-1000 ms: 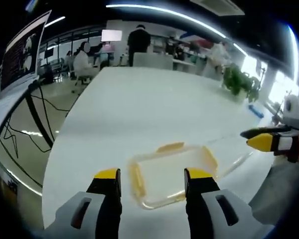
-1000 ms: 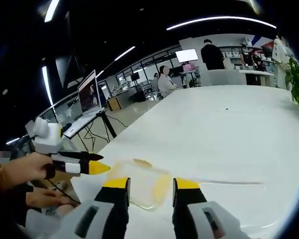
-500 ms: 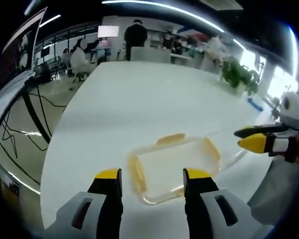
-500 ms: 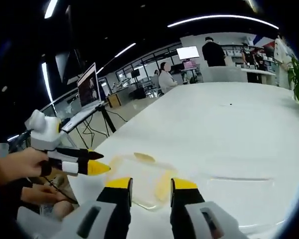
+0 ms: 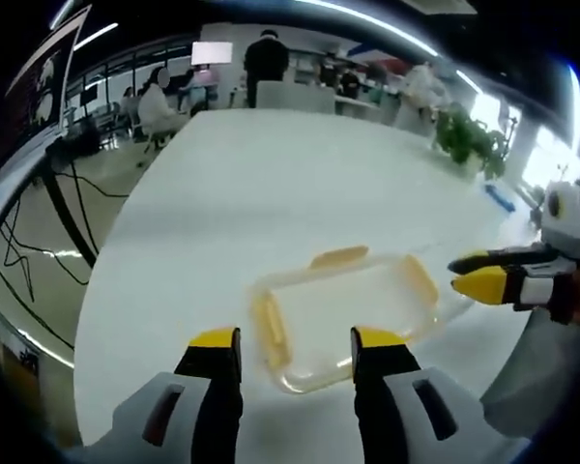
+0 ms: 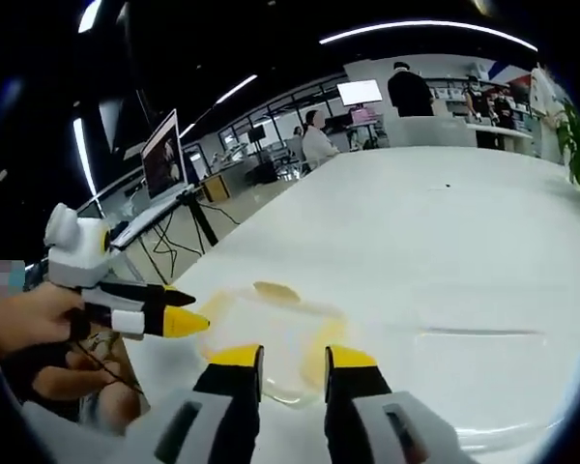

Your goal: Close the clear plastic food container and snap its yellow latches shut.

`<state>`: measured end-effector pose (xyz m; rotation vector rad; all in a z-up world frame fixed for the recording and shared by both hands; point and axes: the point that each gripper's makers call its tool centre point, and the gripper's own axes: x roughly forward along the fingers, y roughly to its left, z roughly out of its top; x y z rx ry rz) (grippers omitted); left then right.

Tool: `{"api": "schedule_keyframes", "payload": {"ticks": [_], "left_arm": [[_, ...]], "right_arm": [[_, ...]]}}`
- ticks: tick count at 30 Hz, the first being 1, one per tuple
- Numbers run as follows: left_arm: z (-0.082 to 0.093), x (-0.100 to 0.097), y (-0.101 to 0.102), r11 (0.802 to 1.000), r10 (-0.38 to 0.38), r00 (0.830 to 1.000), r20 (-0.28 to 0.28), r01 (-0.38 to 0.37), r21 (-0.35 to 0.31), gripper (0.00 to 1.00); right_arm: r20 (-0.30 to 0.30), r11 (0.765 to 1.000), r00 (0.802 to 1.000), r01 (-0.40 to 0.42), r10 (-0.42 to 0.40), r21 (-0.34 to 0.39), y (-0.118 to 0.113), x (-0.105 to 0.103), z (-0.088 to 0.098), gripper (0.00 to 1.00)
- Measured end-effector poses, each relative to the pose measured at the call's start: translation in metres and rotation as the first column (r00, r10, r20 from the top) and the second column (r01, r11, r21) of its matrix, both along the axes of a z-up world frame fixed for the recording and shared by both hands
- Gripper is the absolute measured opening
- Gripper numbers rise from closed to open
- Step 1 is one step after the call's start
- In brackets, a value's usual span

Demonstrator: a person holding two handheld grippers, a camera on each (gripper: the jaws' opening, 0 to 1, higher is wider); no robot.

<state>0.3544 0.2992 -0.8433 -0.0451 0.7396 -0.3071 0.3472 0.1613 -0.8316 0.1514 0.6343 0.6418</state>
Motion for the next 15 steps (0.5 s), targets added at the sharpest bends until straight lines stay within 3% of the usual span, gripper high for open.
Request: {"api": "schedule_keyframes", "payload": {"ticks": [8, 15], "left_arm": [[-0.01, 0.003, 0.01, 0.999, 0.043, 0.999, -0.016, -0.043, 0.008, 0.35], [-0.013, 0.005, 0.009, 0.999, 0.049, 0.999, -0.023, -0.048, 0.003, 0.29]], "right_arm": [[0.035, 0.997, 0.999, 0.015, -0.012, -0.081, 0.002, 0.007, -0.012, 0.17], [0.018, 0.997, 1.0, 0.02, -0.019, -0.079, 0.004, 0.009, -0.018, 0.14]]}}
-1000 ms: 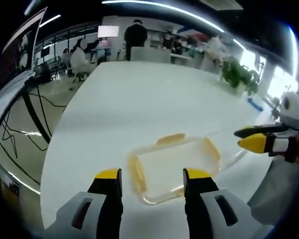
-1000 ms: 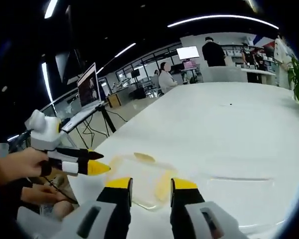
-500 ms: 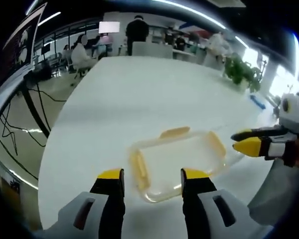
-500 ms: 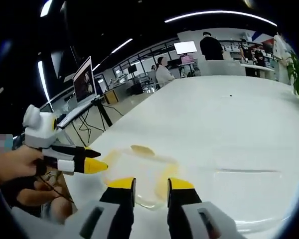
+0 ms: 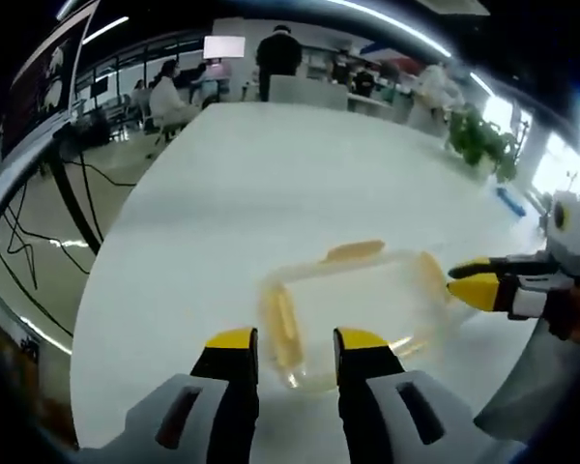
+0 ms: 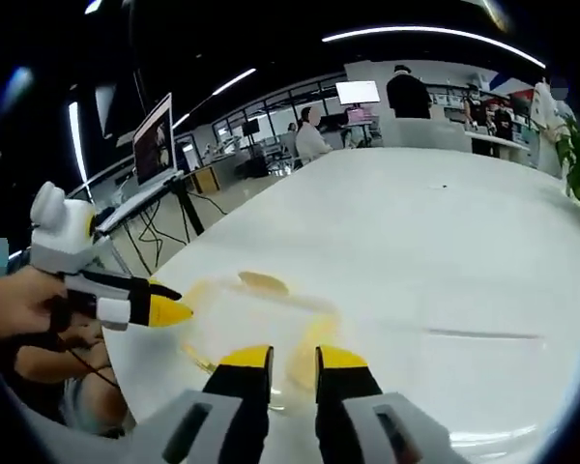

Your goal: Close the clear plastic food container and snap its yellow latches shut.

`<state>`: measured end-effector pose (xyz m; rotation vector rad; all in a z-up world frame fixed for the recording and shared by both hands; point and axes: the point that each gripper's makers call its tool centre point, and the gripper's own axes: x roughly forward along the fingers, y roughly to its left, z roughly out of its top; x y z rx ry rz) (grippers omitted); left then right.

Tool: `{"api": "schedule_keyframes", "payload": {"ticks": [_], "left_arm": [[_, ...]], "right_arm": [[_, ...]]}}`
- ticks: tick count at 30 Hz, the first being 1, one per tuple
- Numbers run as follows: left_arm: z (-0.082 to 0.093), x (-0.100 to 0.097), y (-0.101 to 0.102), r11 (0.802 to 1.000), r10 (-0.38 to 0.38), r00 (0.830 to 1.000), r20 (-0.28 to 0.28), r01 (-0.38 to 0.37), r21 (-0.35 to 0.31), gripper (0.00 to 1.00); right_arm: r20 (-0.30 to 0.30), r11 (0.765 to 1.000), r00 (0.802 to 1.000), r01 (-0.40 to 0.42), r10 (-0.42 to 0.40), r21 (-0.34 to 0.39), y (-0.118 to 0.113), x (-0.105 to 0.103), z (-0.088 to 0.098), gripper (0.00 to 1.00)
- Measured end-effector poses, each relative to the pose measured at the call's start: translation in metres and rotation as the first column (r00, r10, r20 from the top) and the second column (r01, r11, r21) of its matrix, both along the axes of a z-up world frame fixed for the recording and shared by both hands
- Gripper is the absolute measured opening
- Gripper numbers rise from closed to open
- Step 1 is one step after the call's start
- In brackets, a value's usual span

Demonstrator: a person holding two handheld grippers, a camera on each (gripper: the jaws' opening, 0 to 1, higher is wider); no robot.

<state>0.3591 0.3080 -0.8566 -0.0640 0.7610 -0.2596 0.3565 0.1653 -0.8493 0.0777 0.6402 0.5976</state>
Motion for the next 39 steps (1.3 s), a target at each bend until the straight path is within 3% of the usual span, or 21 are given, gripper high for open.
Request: {"api": "schedule_keyframes", "payload": {"ticks": [7, 15, 20, 24, 31, 39], "left_arm": [[-0.007, 0.001, -0.002, 1.0, -0.001, 1.0, -0.017, 0.001, -0.008, 0.24], [-0.008, 0.002, -0.002, 1.0, 0.004, 1.0, -0.016, -0.004, -0.001, 0.2], [-0.006, 0.003, 0.003, 0.999, -0.015, 1.0, -0.009, 0.016, 0.042, 0.05], [-0.006, 0.005, 0.003, 0.999, -0.016, 1.0, -0.004, 0.016, 0.046, 0.04], [-0.005, 0.001, 0.001, 0.992, -0.068, 0.998, -0.008, 0.068, 0.109, 0.04], [-0.001, -0.004, 0.005, 0.992, -0.075, 0.997, 0.001, 0.075, 0.101, 0.04]], "right_arm": [[-0.012, 0.998, 1.0, -0.019, 0.019, -0.061, -0.003, -0.003, -0.011, 0.1], [-0.006, 0.997, 1.0, -0.03, 0.03, -0.073, -0.002, -0.001, -0.013, 0.05], [-0.006, 0.996, 0.999, -0.035, 0.034, -0.08, -0.003, -0.001, -0.013, 0.05], [-0.001, 0.995, 0.999, -0.04, 0.04, -0.089, -0.003, 0.0, -0.012, 0.04], [0.006, 0.992, 0.998, -0.062, 0.063, -0.11, -0.003, -0.002, -0.01, 0.04], [0.011, 0.992, 0.997, -0.074, 0.075, -0.103, 0.0, -0.002, -0.007, 0.03]]}}
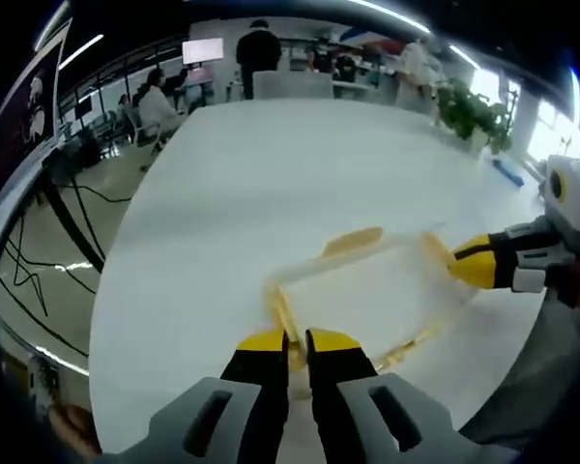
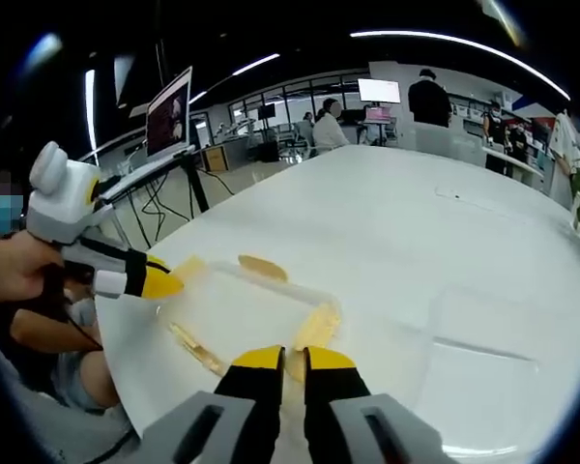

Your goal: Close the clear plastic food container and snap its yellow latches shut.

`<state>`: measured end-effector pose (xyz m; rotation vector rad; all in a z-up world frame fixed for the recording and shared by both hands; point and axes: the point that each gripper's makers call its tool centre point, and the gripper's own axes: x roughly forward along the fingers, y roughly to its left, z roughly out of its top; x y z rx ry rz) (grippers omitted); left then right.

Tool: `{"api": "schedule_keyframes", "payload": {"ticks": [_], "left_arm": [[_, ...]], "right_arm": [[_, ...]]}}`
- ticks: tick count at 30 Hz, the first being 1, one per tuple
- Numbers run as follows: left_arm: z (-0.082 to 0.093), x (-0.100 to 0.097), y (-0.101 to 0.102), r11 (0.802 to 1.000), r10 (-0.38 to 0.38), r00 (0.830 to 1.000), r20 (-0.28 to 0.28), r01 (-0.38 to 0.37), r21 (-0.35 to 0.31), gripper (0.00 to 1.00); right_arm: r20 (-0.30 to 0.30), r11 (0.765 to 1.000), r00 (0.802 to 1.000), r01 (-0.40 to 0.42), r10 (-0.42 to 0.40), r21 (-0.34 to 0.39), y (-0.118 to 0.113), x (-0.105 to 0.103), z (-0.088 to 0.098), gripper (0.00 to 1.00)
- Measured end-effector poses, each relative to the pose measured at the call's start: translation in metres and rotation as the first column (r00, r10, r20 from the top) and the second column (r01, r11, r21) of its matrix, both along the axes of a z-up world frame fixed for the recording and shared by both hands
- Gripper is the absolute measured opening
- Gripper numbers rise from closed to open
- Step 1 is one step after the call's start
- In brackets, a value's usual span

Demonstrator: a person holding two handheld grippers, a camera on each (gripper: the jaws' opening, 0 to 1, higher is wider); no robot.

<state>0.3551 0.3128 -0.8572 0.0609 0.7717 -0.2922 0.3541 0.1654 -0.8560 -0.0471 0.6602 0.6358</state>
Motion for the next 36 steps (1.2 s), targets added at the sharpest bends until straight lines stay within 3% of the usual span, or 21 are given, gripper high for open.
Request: {"api": "schedule_keyframes", "payload": {"ticks": [17, 29, 36], "left_arm": [[0.032, 0.006, -0.001, 1.0, -0.013, 0.996, 0.088, 0.011, 0.02, 0.03], [0.054, 0.008, -0.004, 1.0, 0.001, 0.991, 0.134, -0.004, 0.018, 0.03], [0.055, 0.007, -0.012, 1.0, 0.005, 0.992, 0.129, -0.007, 0.019, 0.04]], "right_arm": [[0.032, 1.0, 0.999, 0.006, -0.007, 0.019, -0.001, 0.005, 0.017, 0.03], [0.079, 0.999, 0.997, 0.016, -0.019, 0.048, -0.004, 0.012, 0.043, 0.02], [0.092, 0.998, 0.995, 0.025, -0.03, 0.05, -0.013, 0.013, 0.051, 0.02]]}}
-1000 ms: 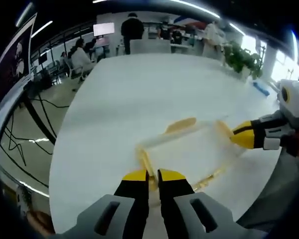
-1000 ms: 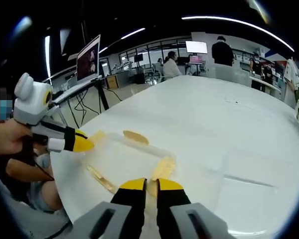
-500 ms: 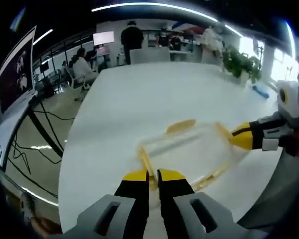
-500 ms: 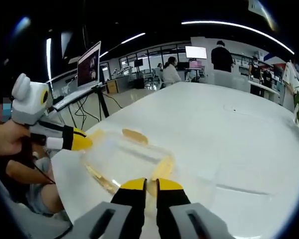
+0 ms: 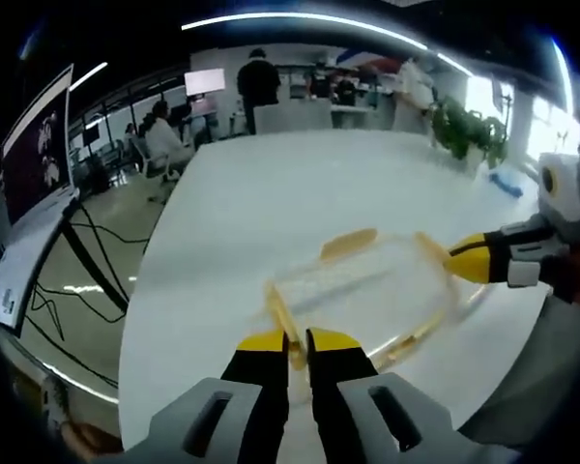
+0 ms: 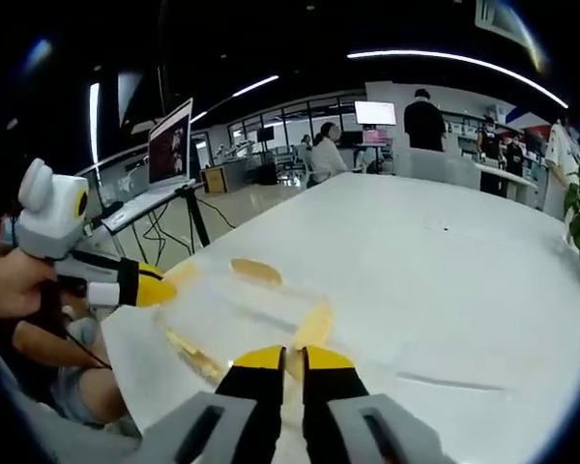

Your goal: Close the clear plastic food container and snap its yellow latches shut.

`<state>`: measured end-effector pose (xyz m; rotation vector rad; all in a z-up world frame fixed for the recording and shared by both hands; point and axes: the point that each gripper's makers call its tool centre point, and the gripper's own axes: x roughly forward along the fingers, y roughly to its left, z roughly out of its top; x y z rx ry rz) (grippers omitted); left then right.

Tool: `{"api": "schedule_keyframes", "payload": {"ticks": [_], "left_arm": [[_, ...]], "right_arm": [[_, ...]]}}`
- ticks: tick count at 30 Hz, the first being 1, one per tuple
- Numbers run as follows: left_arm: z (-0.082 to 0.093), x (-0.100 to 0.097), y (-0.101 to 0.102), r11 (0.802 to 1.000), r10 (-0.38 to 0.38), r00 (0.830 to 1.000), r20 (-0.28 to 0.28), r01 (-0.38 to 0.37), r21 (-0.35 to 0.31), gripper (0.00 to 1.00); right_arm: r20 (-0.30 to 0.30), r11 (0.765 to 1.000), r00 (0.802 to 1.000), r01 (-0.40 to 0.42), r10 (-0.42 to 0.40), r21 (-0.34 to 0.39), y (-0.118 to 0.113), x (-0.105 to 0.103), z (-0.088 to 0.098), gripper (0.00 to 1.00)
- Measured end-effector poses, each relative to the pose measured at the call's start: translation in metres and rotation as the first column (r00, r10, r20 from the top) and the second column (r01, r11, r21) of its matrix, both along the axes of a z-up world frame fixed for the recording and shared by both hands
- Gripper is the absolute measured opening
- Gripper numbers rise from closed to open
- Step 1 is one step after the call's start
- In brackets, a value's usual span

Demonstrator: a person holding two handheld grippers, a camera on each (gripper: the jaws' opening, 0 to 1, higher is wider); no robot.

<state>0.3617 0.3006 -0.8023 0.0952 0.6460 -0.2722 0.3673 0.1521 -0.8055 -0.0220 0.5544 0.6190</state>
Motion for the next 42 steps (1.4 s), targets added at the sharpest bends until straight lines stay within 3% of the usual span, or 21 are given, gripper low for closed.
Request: {"api": "schedule_keyframes", "payload": {"ticks": [13, 42], "left_arm": [[0.015, 0.007, -0.026, 0.999, -0.037, 0.999, 0.026, 0.037, -0.004, 0.04], [0.015, 0.006, -0.115, 0.983, -0.175, 0.984, 0.017, 0.176, -0.048, 0.05]], "right_arm": [[0.022, 0.999, 0.999, 0.042, -0.042, 0.0, -0.025, 0.0, 0.01, 0.02], [0.048, 0.983, 0.982, 0.185, -0.184, -0.005, -0.115, -0.003, 0.022, 0.01]]}}
